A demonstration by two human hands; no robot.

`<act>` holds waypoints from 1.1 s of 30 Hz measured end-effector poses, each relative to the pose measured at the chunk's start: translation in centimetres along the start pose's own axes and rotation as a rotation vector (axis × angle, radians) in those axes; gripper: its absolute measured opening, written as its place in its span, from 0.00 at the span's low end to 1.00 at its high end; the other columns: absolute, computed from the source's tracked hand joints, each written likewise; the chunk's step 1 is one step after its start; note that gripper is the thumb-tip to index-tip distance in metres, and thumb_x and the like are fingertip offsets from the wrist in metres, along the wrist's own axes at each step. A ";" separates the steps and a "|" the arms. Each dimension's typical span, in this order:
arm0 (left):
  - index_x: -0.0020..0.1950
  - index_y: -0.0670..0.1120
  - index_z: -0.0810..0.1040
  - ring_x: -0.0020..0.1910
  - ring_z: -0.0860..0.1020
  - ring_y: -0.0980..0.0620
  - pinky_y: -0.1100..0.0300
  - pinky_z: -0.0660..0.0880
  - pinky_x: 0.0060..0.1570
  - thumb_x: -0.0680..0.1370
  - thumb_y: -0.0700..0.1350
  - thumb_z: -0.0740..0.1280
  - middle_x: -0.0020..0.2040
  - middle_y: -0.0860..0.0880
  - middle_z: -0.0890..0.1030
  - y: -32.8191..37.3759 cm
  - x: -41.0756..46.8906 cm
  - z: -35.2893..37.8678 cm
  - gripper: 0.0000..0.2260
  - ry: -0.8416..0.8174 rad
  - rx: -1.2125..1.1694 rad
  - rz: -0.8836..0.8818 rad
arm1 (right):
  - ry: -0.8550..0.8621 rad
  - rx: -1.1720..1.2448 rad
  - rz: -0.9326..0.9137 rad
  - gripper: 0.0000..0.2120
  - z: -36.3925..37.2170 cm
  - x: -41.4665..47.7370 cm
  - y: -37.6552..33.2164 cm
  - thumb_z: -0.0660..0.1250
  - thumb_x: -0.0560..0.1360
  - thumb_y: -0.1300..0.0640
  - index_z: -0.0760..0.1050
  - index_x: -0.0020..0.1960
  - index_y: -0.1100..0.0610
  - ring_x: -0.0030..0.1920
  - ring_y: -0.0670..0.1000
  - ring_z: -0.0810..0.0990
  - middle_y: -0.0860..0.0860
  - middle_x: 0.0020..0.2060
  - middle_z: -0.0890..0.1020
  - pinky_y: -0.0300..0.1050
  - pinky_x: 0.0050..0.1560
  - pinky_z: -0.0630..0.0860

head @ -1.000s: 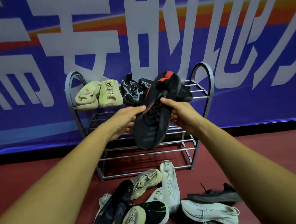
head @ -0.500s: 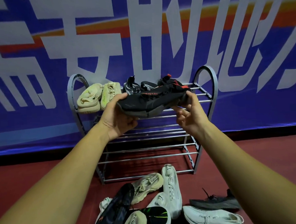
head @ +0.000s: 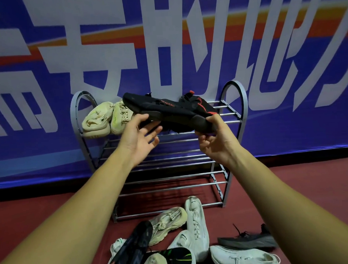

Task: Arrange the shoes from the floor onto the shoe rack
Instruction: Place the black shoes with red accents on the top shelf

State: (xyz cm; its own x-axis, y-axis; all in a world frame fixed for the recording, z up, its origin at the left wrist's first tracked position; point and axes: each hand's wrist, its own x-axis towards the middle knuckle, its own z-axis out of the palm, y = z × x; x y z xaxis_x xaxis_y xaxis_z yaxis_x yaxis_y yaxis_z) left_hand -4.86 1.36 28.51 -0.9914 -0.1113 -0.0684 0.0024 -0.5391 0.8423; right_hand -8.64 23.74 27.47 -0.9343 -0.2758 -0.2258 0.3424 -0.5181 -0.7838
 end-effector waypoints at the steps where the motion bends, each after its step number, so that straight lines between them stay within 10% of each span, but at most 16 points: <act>1: 0.60 0.50 0.75 0.55 0.80 0.46 0.58 0.72 0.41 0.77 0.48 0.68 0.62 0.44 0.82 -0.1 0.1 0.4 0.13 0.013 0.006 0.013 | -0.012 -0.019 0.003 0.24 0.1 -0.1 0.1 0.69 0.74 0.51 0.72 0.66 0.61 0.30 0.46 0.72 0.56 0.38 0.82 0.36 0.33 0.62; 8: 0.71 0.50 0.62 0.57 0.82 0.48 0.57 0.72 0.41 0.77 0.39 0.69 0.57 0.49 0.82 -1.4 0.8 3.4 0.26 0.158 0.079 0.170 | -0.086 -0.150 0.013 0.24 0.3 -0.9 0.3 0.69 0.74 0.50 0.73 0.66 0.59 0.33 0.47 0.73 0.59 0.48 0.84 0.37 0.32 0.66; 19: 0.79 0.63 0.43 0.54 0.83 0.52 0.55 0.72 0.48 0.77 0.53 0.70 0.62 0.50 0.81 -3.3 1.0 6.2 0.42 0.033 0.403 0.088 | -0.073 -0.356 -0.108 0.15 -0.7 -1.2 -0.4 0.73 0.74 0.51 0.79 0.57 0.59 0.32 0.45 0.69 0.53 0.41 0.79 0.39 0.34 0.64; 33: 0.77 0.56 0.62 0.61 0.78 0.53 0.54 0.71 0.48 0.73 0.54 0.74 0.63 0.52 0.80 -5.7 3.0 9.7 0.35 -0.125 0.504 0.141 | -0.062 -0.323 -0.229 0.16 -4.4 0.1 -3.5 0.69 0.75 0.49 0.73 0.58 0.55 0.33 0.47 0.65 0.53 0.40 0.75 0.42 0.36 0.60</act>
State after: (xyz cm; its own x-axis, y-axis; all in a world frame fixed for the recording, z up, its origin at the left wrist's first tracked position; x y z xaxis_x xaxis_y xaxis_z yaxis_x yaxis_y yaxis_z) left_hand -9.07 12.24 28.70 -0.9941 -0.0368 0.1023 0.1043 -0.0549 0.9930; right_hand -10.31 29.08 27.65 -0.9716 -0.2364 0.0031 0.0684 -0.2936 -0.9535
